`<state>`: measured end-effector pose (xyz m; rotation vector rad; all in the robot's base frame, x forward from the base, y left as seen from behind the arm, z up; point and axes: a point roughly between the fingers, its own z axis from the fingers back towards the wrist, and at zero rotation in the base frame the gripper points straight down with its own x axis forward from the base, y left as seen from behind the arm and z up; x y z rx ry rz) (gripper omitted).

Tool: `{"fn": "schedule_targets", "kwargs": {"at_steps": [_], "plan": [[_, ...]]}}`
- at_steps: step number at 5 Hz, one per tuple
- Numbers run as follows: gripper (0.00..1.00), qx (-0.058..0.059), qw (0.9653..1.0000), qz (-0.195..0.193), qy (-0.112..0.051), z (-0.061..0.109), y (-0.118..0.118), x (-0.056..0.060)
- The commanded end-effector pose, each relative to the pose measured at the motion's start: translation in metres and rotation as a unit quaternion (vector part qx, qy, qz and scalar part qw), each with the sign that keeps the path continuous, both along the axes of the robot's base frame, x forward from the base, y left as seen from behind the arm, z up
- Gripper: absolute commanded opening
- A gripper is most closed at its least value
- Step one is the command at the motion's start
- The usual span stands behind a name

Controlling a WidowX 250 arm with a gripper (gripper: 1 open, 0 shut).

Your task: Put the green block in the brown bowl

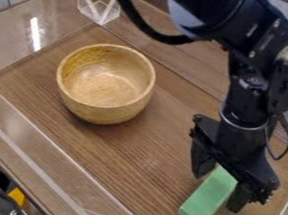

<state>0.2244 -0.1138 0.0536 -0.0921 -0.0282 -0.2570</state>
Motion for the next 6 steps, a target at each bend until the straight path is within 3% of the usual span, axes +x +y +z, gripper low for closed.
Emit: {"fn": "schedule_targets", "kwargs": {"at_steps": [1,2,4,5,6], "plan": [[1.0,-0.012,0.9996,-0.001,-0.026,0.014,-0.006,-0.004],[1.0,-0.009,0.9994,0.023,-0.022,0.008,-0.001,-0.012],[1.0,-0.006,0.9968,0.078,-0.018,0.003,0.003,-0.011],[1.0,-0.005,0.9981,0.059,-0.015,0.0,-0.001,-0.008],[0.0,-0.004,0.9991,0.039,-0.014,-0.002,-0.005,-0.005]]}}
